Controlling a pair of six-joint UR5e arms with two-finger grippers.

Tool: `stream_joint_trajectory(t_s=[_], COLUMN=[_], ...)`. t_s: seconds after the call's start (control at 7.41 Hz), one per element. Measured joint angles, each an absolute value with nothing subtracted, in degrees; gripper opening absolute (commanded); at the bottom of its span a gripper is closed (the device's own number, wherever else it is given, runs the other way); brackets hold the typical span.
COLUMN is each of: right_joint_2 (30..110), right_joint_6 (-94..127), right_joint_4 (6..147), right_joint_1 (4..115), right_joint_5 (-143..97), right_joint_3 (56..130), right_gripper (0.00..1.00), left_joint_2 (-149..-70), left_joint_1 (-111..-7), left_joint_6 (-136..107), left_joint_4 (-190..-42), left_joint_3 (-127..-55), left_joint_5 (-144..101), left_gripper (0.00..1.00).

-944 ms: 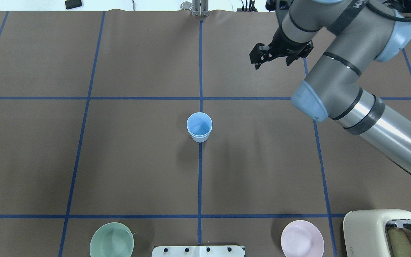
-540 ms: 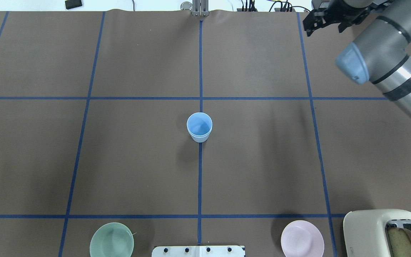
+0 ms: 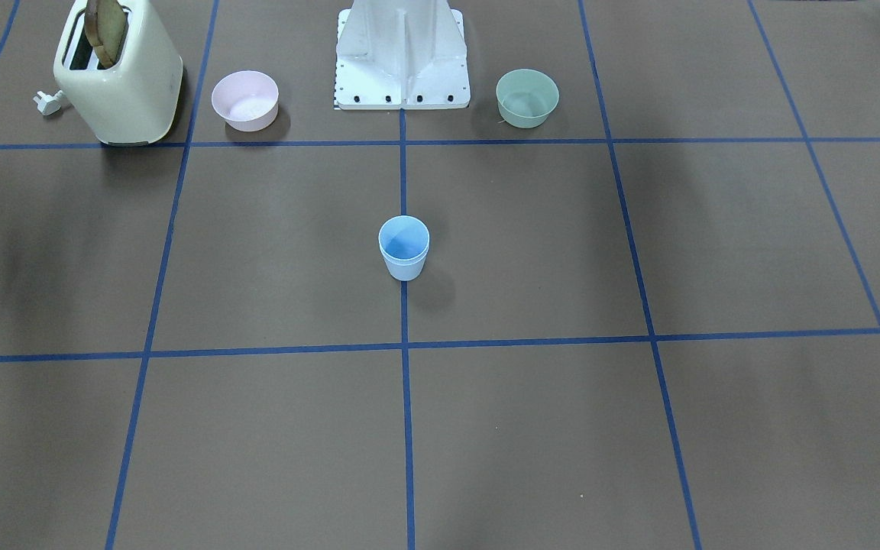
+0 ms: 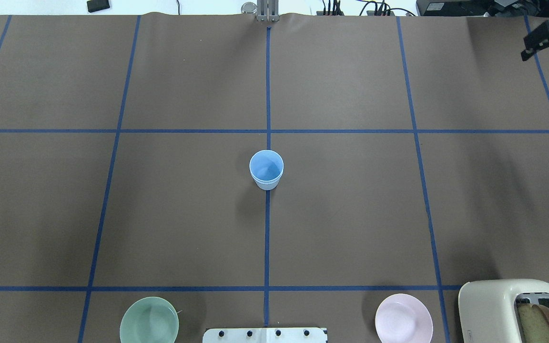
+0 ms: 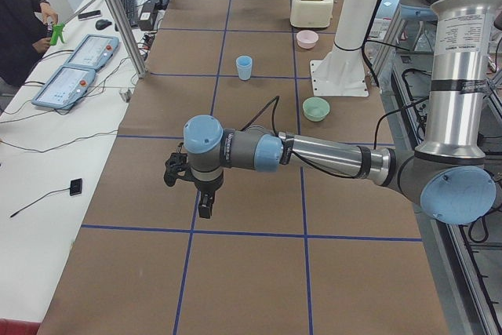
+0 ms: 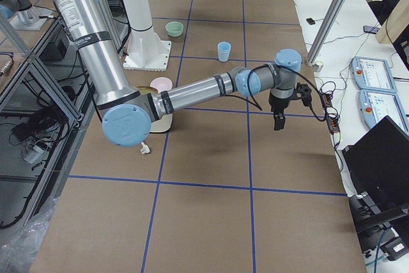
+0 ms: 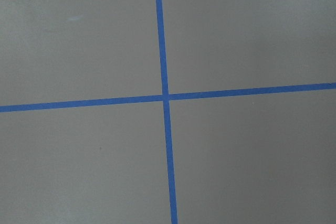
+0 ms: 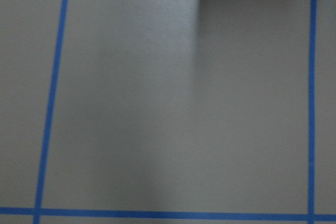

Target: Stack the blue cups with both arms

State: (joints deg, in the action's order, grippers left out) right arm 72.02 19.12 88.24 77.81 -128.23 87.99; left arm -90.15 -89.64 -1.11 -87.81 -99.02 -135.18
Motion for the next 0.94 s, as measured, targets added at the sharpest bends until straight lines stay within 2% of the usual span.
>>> stream_joint_trajectory(t_s=[0.54, 0.94], right_joint_2=[87.36, 90.94], right_joint_6=[12.95, 7.70], right_joint_4=[88.02, 88.41], right_joint_1=[80.29, 82.96], right_joint_5=[-125.61, -127.53], right_joint_3=[97.39, 98.95], right_gripper=[1.00, 1.00], left_joint_2=[-90.03, -89.87], left_joint_1=[-89.65, -89.65], left_joint_6=[-1.16, -1.14], left_joint_4=[-87.72, -87.73], left_joint_3=[-98.88, -98.88], left_joint_5=[-135.26, -135.26], left_gripper=[0.98, 0.98])
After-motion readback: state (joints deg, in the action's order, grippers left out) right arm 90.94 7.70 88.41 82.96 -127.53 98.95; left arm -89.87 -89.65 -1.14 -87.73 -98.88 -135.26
